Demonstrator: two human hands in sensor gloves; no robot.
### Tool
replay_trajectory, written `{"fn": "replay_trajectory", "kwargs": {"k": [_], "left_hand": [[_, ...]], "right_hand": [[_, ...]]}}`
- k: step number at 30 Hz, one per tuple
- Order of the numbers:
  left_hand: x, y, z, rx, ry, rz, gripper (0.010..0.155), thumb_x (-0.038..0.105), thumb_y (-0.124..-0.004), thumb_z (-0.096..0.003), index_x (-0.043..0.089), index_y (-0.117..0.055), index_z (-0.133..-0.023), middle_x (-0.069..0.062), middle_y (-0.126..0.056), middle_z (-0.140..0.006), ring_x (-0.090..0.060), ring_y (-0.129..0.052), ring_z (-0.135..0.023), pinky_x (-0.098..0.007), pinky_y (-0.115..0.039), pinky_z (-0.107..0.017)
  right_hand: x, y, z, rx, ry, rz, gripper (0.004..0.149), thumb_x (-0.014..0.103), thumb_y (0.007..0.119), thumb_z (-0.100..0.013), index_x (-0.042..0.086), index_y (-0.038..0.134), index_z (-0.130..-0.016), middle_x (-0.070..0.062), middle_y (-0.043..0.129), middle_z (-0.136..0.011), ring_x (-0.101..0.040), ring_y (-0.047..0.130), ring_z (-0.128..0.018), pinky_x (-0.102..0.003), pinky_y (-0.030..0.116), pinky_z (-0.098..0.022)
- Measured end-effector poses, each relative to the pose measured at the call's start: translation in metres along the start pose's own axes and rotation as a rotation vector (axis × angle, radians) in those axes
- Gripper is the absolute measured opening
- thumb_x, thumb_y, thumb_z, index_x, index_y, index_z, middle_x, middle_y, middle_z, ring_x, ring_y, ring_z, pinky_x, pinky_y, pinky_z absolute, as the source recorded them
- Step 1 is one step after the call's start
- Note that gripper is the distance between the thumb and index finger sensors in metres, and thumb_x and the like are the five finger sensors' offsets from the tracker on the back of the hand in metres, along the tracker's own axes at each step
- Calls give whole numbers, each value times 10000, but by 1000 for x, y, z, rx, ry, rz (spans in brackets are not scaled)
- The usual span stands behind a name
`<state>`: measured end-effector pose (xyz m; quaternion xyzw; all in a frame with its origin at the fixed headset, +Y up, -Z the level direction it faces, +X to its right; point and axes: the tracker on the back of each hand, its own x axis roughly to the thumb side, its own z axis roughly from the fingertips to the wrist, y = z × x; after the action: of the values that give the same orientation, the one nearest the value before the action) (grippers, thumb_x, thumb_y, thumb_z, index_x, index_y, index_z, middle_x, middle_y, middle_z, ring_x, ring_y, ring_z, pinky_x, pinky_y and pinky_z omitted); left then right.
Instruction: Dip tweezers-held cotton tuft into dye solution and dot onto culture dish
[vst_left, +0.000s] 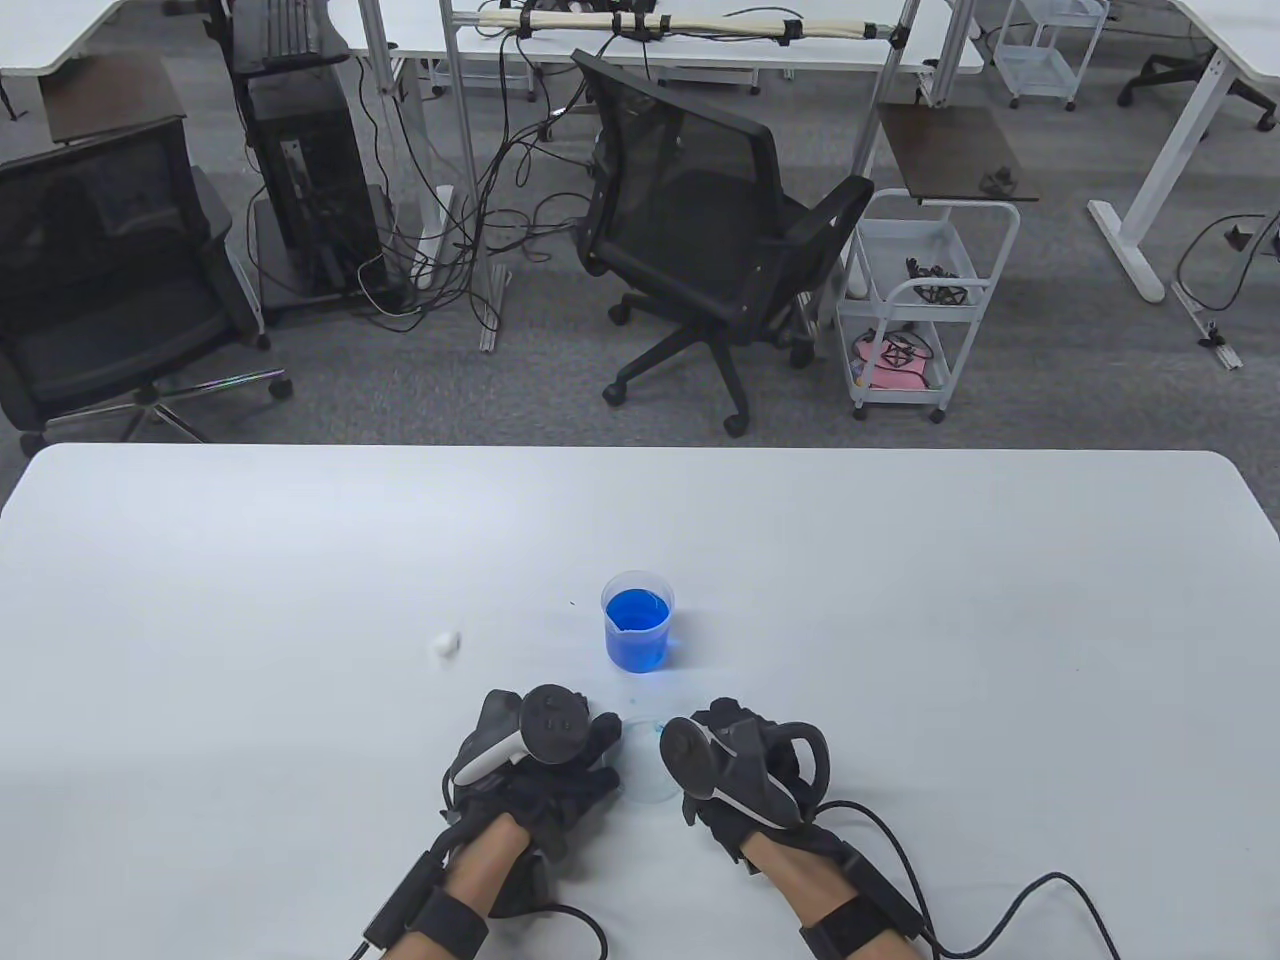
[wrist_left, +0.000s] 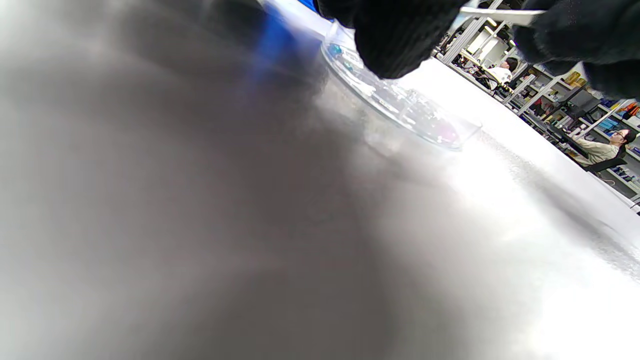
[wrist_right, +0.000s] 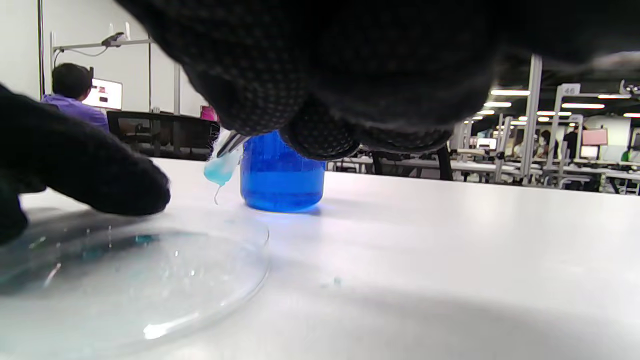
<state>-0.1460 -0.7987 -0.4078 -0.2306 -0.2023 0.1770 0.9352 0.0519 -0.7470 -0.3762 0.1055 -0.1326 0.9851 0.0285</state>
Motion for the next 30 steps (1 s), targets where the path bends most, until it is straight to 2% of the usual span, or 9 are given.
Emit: {"fn": "replay_trajectory", "kwargs": {"k": [3, 6, 11, 15, 19, 21, 30], "left_hand": [[0, 0, 0, -1, 2, 0, 640, 379, -727, -631, 206, -418, -1164, -265, -250, -1237, -567, -156, -1045, -776, -168, -649], [0, 0, 0, -1, 4, 2, 639, 378, -724, -631, 206, -416, -1165, -267, -247, -1237, -569, -153, -1044, -777, -167, -648], [1, 0, 1, -2, 8, 0, 640, 377, -723, -632, 207, -413, -1165, -267, -246, -1236, -567, -154, -1044, -775, -167, -650], [0, 0, 1, -3, 9, 3, 639, 378, -722, -632, 209, -412, -1165, -266, -246, -1236, -568, -153, -1044, -775, -167, -650], [1, 1, 0, -3, 13, 0, 640, 377, -722, -632, 210, -412, -1166, -268, -246, -1236, -568, -155, -1045, -775, -168, -650], [1, 1, 1, -4, 15, 0, 639, 379, -721, -632, 214, -411, -1165, -267, -245, -1237, -566, -154, -1046, -775, -167, -651], [1, 1, 1, -6, 22, 1, 639, 378, -719, -632, 217, -408, -1166, -268, -243, -1236, -568, -156, -1044, -775, -169, -651]], "right_hand": [[0, 5, 3, 29, -7, 14, 407, 279, 909, -259, -6, 1059, -509, -251, 1021, -513, -157, 982, -178, -310, 892, -62], [3, 20, 5, 84, -13, 50, 407, 279, 909, -259, -6, 1059, -507, -250, 1021, -514, -157, 981, -178, -309, 893, -62], [3, 29, 4, 102, -17, 70, 406, 279, 908, -259, -6, 1059, -506, -249, 1022, -511, -156, 981, -177, -309, 893, -61], [-1, 17, 4, 73, -4, 45, 408, 280, 908, -259, -6, 1058, -508, -249, 1021, -513, -156, 981, -178, -309, 892, -63], [-6, -4, 11, 13, 0, 1, 407, 279, 908, -259, -5, 1058, -509, -250, 1020, -513, -157, 980, -177, -309, 891, -62], [-6, -6, 14, 15, -5, -3, 408, 278, 908, -261, -8, 1056, -511, -252, 1018, -515, -157, 980, -178, -309, 891, -63], [4, 26, 14, 120, -50, 70, 409, 280, 907, -258, -7, 1056, -509, -248, 1020, -512, -156, 980, -177, -308, 891, -62]]}}
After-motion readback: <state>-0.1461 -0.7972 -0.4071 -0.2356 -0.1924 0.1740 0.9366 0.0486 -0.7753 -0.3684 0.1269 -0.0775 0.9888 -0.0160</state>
